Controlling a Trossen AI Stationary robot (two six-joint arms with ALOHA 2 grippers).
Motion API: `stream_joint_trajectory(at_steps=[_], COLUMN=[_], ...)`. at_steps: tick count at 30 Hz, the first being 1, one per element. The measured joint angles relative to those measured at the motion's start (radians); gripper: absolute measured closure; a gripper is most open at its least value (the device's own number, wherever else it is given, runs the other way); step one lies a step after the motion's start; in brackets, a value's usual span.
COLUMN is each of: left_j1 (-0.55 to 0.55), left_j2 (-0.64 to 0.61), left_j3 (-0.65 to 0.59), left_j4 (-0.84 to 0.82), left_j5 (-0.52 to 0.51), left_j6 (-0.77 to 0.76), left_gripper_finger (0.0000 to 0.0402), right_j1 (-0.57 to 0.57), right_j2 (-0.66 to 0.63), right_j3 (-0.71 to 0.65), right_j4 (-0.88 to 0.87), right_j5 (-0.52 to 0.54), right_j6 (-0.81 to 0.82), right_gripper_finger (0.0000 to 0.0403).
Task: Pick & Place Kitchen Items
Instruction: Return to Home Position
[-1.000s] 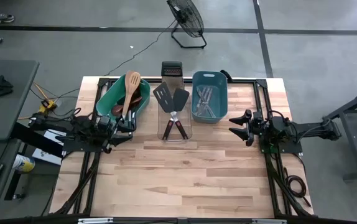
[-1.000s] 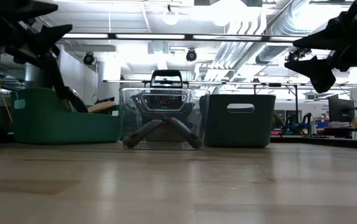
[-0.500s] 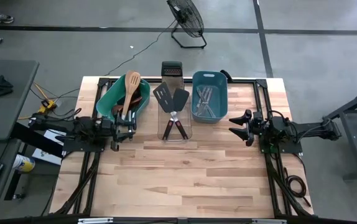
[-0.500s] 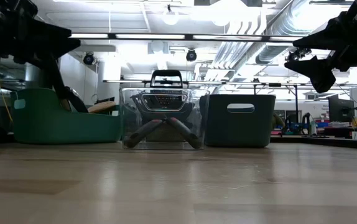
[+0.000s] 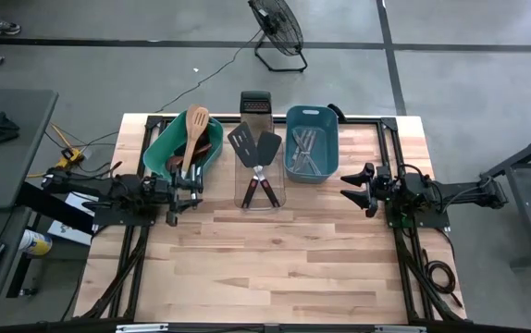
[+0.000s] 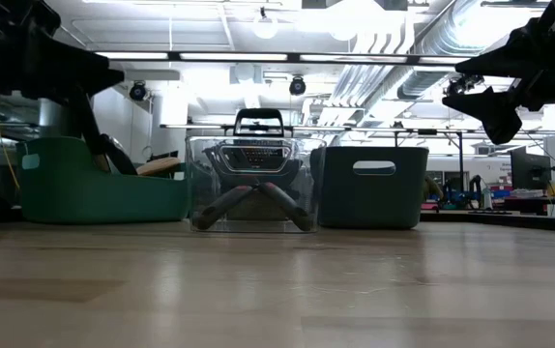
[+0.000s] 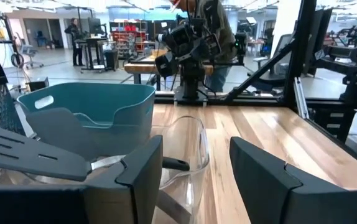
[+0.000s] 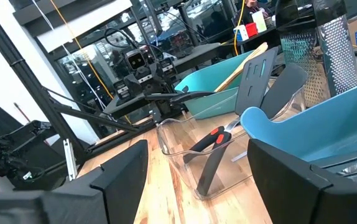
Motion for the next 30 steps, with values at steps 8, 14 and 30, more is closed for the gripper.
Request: stream_joint_trajectory(at_steps=[8, 14, 30], left_j1=[0.000, 0.000, 0.000], left_j2=[0.000, 0.000, 0.000], left_j3=[-0.001, -0.001, -0.001], left_j4=[-0.012, -0.014, -0.014], left_j5=[0.000, 0.000, 0.000], left_j6=[0.000, 0.000, 0.000], left_gripper_finger=[0.0218, 0.0218, 0.0218], right_j1=[0.000, 0.000, 0.000], right_j2=[0.000, 0.000, 0.000], right_j3=[0.000, 0.000, 0.000], right_j4=[0.000, 0.000, 0.000], right_j5=[0.000, 0.000, 0.000], right_j6=[0.000, 0.000, 0.000], right_gripper_finger=[0.0135, 0.0135, 0.0135])
